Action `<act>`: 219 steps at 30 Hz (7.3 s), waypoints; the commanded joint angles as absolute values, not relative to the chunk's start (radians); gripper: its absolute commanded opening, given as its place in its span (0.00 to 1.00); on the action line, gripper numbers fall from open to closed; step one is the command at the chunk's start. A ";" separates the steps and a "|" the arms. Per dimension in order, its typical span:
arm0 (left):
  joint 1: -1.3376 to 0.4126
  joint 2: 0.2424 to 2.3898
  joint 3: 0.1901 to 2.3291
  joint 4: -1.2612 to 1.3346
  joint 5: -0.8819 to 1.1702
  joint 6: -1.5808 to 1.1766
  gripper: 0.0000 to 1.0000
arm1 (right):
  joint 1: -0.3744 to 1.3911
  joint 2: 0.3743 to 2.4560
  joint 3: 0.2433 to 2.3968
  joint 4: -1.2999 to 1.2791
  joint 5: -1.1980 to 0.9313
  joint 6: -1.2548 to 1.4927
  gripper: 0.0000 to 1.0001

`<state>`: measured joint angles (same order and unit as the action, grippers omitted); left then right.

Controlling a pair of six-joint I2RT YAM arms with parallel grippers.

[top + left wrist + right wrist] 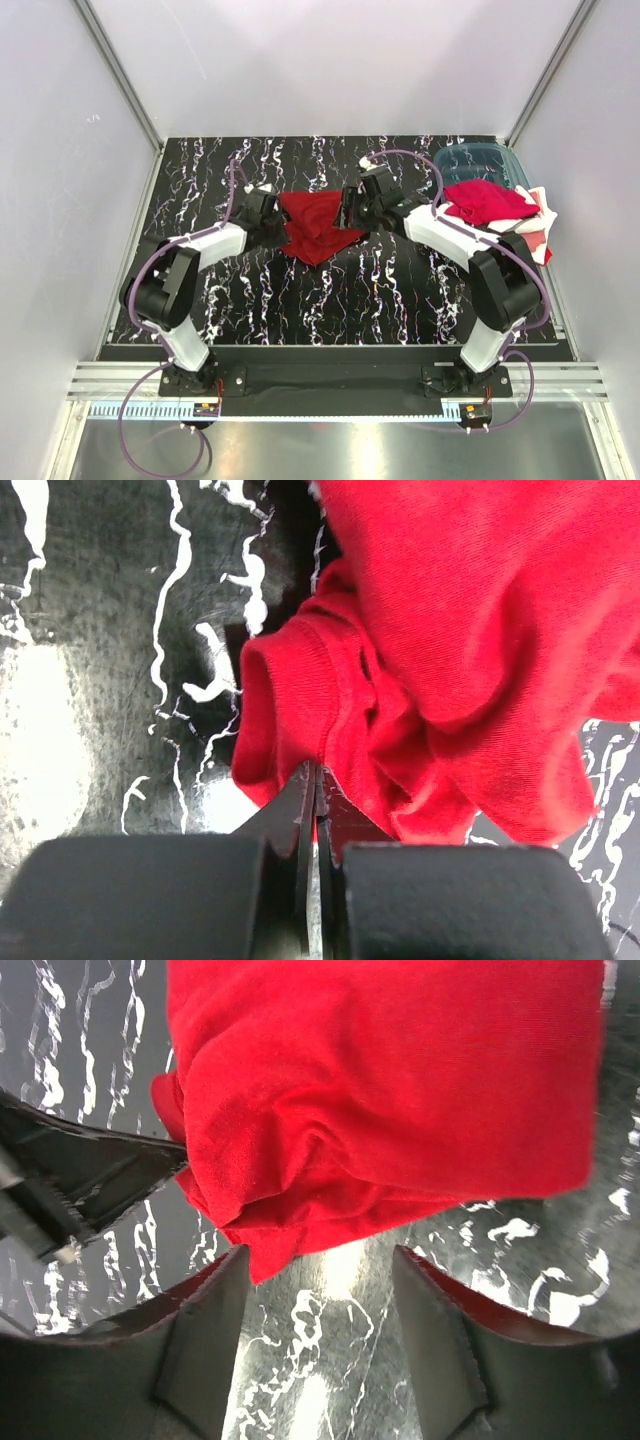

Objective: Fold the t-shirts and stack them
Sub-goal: Flatten the tshirt out

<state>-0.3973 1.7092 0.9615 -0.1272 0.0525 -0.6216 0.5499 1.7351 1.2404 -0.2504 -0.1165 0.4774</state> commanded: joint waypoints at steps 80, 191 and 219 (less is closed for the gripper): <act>-0.183 1.273 0.686 0.094 0.141 -0.716 0.00 | 0.712 1.899 1.408 -0.143 -0.099 0.256 0.73; -0.057 1.138 0.644 0.043 -0.046 -1.146 0.00 | 0.462 2.372 2.694 -0.573 -0.026 0.354 0.00; 0.005 1.042 0.611 -0.235 -0.046 -0.980 0.86 | 0.471 1.544 1.407 -0.595 0.373 0.514 0.89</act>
